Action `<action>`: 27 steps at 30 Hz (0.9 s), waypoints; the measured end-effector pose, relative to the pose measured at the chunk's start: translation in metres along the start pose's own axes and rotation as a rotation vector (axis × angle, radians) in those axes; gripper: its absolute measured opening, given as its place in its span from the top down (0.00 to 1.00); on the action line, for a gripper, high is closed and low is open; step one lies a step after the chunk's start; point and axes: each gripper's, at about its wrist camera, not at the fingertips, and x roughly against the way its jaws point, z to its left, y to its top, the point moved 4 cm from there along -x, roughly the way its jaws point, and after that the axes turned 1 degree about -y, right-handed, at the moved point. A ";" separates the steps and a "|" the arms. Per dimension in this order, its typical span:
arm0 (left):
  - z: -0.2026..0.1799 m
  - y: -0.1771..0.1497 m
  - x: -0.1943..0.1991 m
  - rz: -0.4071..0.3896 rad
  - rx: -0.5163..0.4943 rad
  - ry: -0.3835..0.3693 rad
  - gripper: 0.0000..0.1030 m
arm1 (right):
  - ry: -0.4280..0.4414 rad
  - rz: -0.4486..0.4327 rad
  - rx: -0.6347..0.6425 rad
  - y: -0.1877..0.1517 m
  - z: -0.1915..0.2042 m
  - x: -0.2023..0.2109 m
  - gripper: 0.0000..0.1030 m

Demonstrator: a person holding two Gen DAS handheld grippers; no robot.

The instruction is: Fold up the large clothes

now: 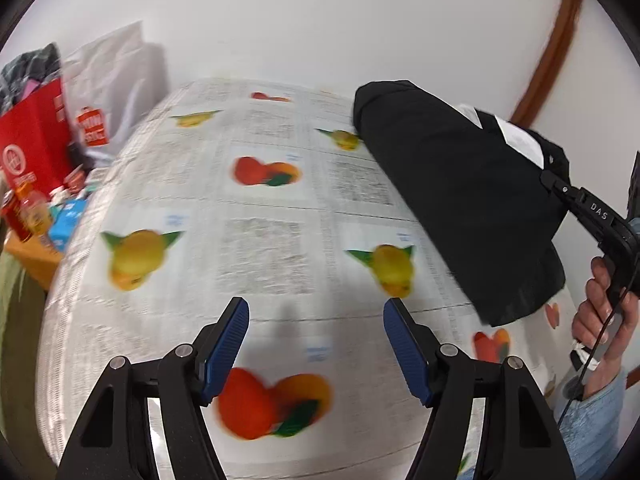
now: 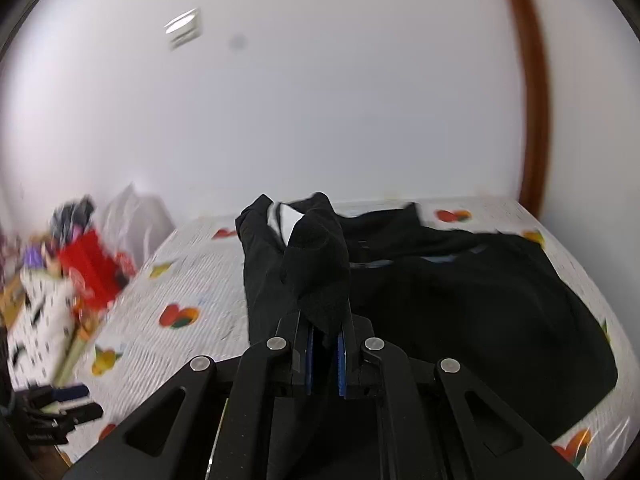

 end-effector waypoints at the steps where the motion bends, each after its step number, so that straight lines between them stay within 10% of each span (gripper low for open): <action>1: -0.011 0.001 -0.003 0.007 -0.017 -0.013 0.34 | -0.004 -0.003 -0.030 -0.001 -0.012 0.002 0.92; 12: -0.114 -0.009 -0.040 0.074 -0.195 -0.107 0.34 | -0.151 0.227 -0.127 -0.074 -0.110 -0.026 0.81; 23: -0.179 -0.028 -0.092 0.120 -0.216 -0.170 0.36 | -0.295 0.271 0.021 -0.106 -0.195 -0.002 0.67; 27: -0.187 -0.033 -0.108 0.133 -0.210 -0.136 0.51 | -0.281 0.289 0.044 -0.112 -0.200 -0.009 0.67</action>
